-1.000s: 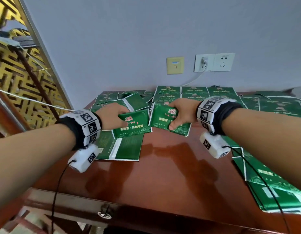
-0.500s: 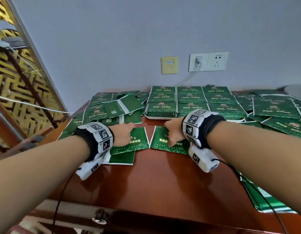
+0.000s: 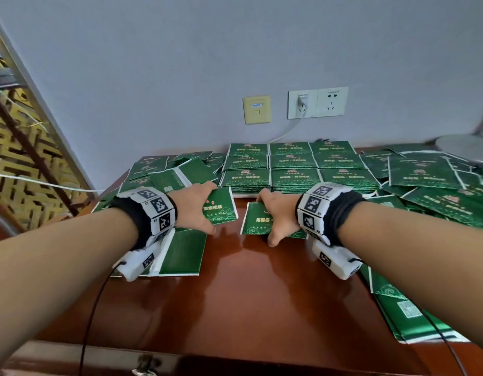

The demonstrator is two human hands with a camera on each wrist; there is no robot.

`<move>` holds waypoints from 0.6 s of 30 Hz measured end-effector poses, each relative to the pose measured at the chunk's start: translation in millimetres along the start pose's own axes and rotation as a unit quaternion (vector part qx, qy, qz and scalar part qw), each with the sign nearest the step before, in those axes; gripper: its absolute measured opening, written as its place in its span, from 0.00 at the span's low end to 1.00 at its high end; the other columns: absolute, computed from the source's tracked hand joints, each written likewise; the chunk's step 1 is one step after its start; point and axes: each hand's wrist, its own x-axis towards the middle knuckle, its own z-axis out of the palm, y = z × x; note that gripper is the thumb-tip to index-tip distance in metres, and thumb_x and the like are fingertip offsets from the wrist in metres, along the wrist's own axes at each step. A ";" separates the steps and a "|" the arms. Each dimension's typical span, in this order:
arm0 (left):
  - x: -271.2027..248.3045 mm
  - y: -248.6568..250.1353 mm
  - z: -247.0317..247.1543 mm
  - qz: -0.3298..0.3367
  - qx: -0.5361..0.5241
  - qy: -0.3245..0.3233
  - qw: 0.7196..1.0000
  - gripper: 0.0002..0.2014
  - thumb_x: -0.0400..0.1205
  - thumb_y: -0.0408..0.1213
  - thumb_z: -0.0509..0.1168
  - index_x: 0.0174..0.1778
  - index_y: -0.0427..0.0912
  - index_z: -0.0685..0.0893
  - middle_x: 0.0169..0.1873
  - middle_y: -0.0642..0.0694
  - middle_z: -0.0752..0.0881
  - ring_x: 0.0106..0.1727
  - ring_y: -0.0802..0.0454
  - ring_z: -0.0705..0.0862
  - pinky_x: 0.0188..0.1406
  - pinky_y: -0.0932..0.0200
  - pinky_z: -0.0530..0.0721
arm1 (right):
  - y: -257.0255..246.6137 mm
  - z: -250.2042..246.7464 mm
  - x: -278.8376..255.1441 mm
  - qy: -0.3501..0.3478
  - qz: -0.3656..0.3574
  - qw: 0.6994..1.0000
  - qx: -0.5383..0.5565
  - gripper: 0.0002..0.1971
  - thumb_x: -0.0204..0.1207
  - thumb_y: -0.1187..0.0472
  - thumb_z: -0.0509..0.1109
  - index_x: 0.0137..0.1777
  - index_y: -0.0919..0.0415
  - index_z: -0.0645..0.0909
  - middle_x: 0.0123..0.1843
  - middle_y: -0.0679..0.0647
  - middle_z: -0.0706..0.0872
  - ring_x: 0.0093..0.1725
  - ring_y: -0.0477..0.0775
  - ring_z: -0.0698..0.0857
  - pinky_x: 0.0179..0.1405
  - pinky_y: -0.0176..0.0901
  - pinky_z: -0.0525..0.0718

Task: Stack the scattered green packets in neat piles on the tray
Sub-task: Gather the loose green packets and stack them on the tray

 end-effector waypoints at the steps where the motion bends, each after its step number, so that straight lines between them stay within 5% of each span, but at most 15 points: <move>1: 5.2 2.6 -2.9 0.003 0.015 0.005 1.000 0.47 0.66 0.50 0.79 0.76 0.46 0.60 0.56 0.48 0.77 0.52 0.50 0.81 0.55 0.48 0.83 | 4.3 -2.0 -1.2 0.015 -0.003 1.000 0.004 0.47 0.59 0.51 0.83 0.73 0.57 0.59 0.60 0.56 0.74 0.54 0.58 0.81 0.52 0.53 0.84; 6: 39.7 13.5 -16.9 0.020 0.027 0.037 0.999 0.47 0.66 0.48 0.79 0.77 0.45 0.60 0.59 0.46 0.75 0.54 0.47 0.80 0.58 0.46 0.81 | 33.7 -18.7 -0.2 0.073 -0.005 0.997 -0.007 0.47 0.60 0.54 0.83 0.76 0.56 0.59 0.62 0.57 0.73 0.58 0.58 0.79 0.48 0.45 0.77; 13: 102.0 30.2 -36.4 0.058 0.034 0.034 0.997 0.52 0.65 0.49 0.81 0.80 0.45 0.56 0.68 0.45 0.75 0.58 0.49 0.78 0.59 0.56 0.78 | 81.3 -54.2 23.1 0.115 0.045 0.992 0.000 0.47 0.60 0.55 0.83 0.77 0.57 0.61 0.65 0.57 0.76 0.61 0.60 0.79 0.58 0.49 0.80; 18: 141.9 35.2 -36.4 0.072 0.058 0.019 0.996 0.53 0.65 0.47 0.81 0.80 0.44 0.56 0.69 0.42 0.74 0.62 0.46 0.77 0.59 0.56 0.77 | 97.9 -62.6 53.1 0.095 0.055 0.994 0.006 0.47 0.60 0.57 0.83 0.78 0.57 0.61 0.65 0.58 0.77 0.56 0.58 0.81 0.53 0.50 0.82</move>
